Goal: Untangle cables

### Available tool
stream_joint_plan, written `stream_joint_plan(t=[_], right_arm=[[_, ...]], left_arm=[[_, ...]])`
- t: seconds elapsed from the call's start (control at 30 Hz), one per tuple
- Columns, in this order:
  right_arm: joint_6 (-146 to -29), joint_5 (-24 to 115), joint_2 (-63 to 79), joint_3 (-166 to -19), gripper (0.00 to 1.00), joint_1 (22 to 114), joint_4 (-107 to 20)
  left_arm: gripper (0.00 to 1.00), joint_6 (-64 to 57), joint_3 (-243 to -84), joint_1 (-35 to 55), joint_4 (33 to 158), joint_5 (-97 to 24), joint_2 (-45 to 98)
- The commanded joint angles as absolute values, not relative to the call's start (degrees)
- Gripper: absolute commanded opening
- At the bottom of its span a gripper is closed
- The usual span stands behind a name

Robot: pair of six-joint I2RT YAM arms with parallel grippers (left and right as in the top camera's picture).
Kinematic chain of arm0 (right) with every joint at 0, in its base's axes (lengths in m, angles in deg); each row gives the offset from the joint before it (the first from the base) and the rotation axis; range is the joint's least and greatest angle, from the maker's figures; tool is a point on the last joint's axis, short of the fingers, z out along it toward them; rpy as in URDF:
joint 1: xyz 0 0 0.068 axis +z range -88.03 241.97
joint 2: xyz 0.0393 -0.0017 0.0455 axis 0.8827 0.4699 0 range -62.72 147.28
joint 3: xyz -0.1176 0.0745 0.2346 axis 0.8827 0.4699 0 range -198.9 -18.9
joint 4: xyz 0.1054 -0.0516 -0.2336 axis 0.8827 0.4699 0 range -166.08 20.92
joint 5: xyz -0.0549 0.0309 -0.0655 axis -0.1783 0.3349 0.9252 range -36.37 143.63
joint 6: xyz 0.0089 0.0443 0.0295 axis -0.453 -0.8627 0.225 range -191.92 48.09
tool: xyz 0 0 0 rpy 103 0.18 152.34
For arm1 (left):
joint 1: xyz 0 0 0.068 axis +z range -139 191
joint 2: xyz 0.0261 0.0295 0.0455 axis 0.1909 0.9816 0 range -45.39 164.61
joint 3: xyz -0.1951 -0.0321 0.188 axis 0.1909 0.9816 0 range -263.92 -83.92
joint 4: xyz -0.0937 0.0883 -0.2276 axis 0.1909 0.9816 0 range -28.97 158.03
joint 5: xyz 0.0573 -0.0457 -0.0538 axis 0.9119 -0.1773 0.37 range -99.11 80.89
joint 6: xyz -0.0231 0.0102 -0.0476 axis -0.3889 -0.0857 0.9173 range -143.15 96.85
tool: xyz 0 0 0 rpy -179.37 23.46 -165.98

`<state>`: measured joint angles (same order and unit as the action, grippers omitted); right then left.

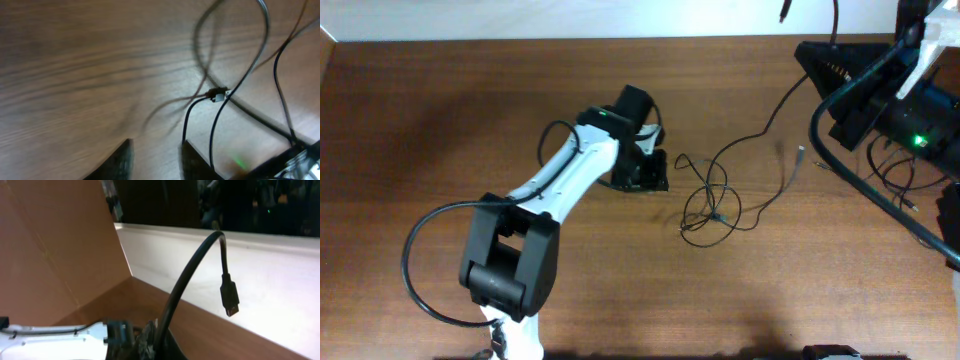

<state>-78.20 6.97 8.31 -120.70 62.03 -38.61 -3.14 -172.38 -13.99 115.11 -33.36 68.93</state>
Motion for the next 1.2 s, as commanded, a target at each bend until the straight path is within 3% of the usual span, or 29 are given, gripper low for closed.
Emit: stream_joint_plan(t=[0.0, 0.07, 0.2, 0.27, 0.4, 0.53, 0.73, 0.77, 0.8, 0.97, 1.17], right_arm=[[-78.2, 9.2, 7.6, -121.2, 0.04, 61.9, -36.8], [-78.2, 8.1, 7.9, -121.2, 0.04, 61.9, -35.5], [-78.2, 7.3, 8.4, -121.2, 0.04, 61.9, -30.9], [-78.2, 7.3, 8.5, -121.2, 0.04, 61.9, -29.8], [-77.9, 7.3, 9.2, -121.2, 0.04, 61.9, -28.4], [-77.9, 6.6, 9.9, -121.2, 0.04, 61.9, -28.3], [-78.0, 4.3, 9.9, -121.2, 0.04, 62.0, -27.4], [-78.0, 4.3, 10.0, -121.2, 0.04, 62.0, -26.7], [-77.9, 4.3, 10.0, -121.2, 0.04, 62.0, -25.9], [-78.0, 8.9, 9.6, -121.2, 0.04, 61.9, -30.5], [-78.4, 11.3, 7.9, -121.2, 0.04, 61.9, -50.4]], left_arm=[[0.45, -3.0, -172.1, -11.0, 118.7, -39.9, 68.3], [0.45, -3.1, -172.1, -10.5, 118.7, -44.4, 68.3], [0.66, -3.0, -172.1, -9.6, 112.1, -65.5, 68.3], [0.71, -2.8, -172.1, -9.2, 109.7, -68.7, 68.3], [0.72, -2.7, -172.1, -9.2, 109.2, -68.7, 68.3], [0.64, -0.3, -172.1, -9.4, 108.4, -67.1, 68.3], [0.62, 4.0, -172.1, -11.4, 104.6, -61.5, 68.3], [0.45, 5.2, -172.1, -11.9, 103.6, -59.7, 68.3], [0.00, 6.1, -172.1, -12.3, 103.5, -57.8, 68.3], [0.00, 1.7, -172.1, -12.6, 115.8, -36.5, 68.3], [0.00, -0.5, -172.1, -12.6, 125.7, -17.6, 68.3]])
